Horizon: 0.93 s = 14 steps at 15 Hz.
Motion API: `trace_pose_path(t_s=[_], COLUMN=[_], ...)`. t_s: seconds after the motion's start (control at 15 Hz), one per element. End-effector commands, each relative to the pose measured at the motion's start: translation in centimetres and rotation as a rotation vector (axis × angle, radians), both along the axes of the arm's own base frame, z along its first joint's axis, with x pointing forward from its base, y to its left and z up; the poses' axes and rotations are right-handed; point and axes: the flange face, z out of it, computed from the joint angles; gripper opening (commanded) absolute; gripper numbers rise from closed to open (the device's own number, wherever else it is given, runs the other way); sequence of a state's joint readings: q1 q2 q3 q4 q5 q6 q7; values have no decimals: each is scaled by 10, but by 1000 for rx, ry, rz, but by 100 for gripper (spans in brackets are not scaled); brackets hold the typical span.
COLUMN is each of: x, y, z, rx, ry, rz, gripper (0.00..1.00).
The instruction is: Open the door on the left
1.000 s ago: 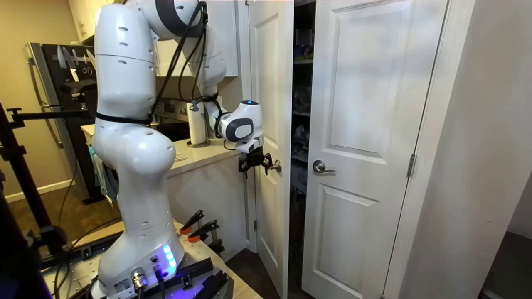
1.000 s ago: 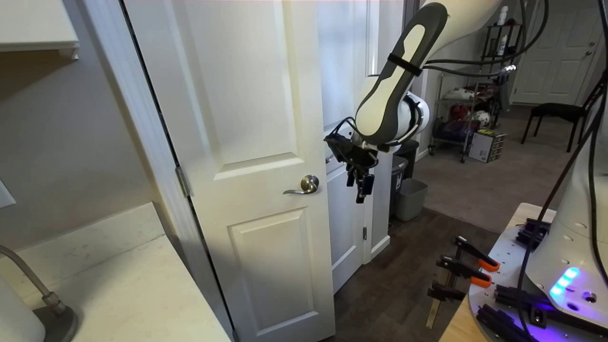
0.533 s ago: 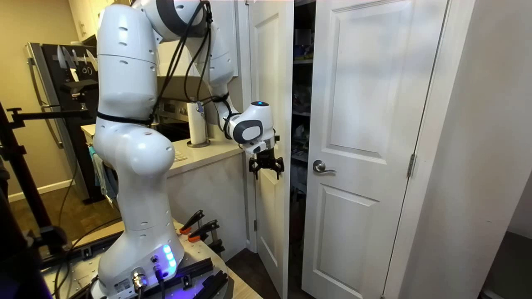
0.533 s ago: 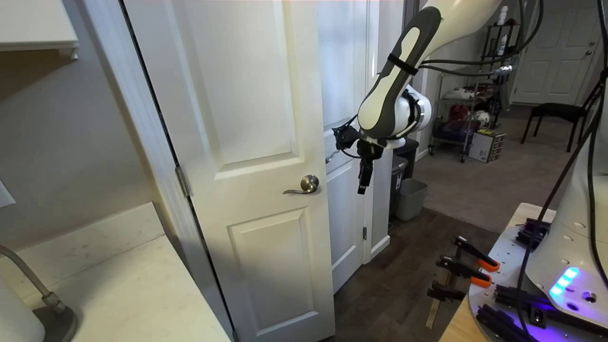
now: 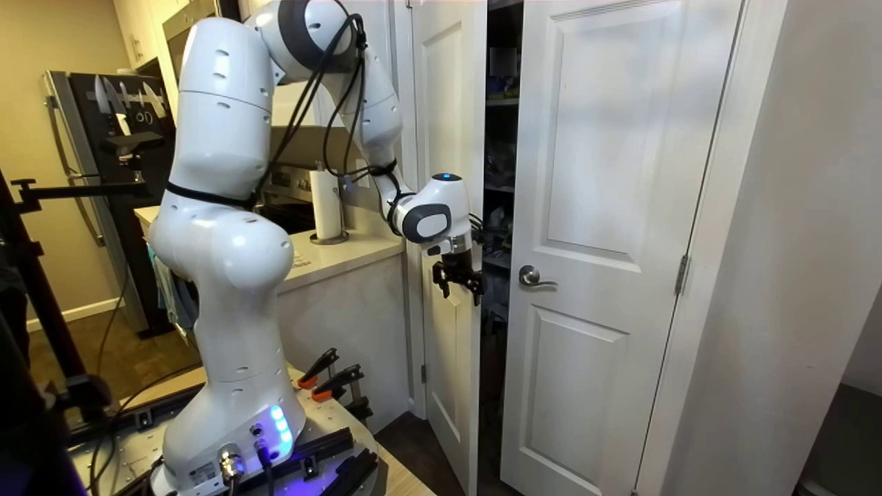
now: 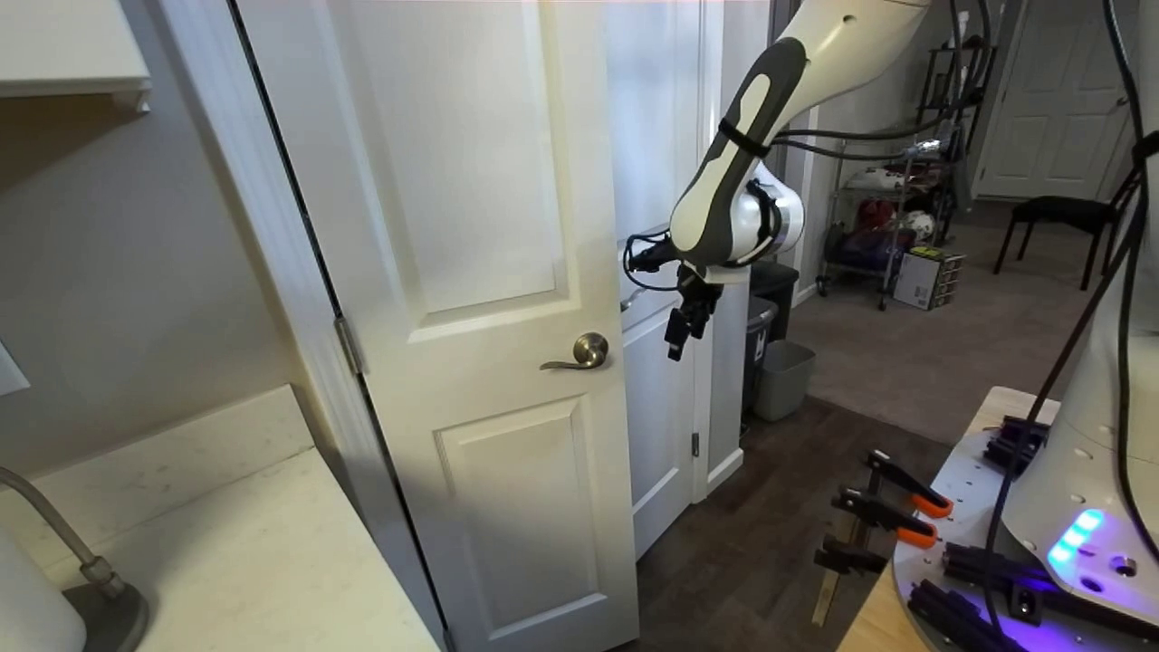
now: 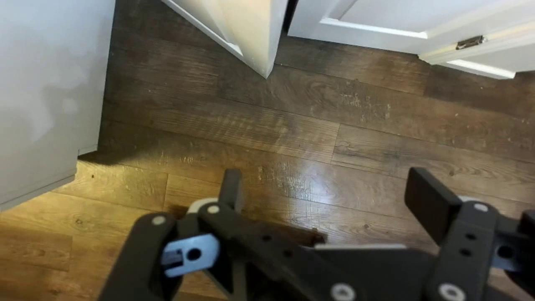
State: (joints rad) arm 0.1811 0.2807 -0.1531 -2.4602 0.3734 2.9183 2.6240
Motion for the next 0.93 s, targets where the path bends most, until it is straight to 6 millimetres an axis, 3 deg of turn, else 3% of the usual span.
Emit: trace_pose_path(t_s=[0.0,0.2,0.87], x=[-6,-8,23], y=[-33,-48,-50], z=[-10,-20,-31], rx=[-31,-35,-25], ry=[-27,-25,-75], rz=[-185,-327,-540], gripper=[100,100,100])
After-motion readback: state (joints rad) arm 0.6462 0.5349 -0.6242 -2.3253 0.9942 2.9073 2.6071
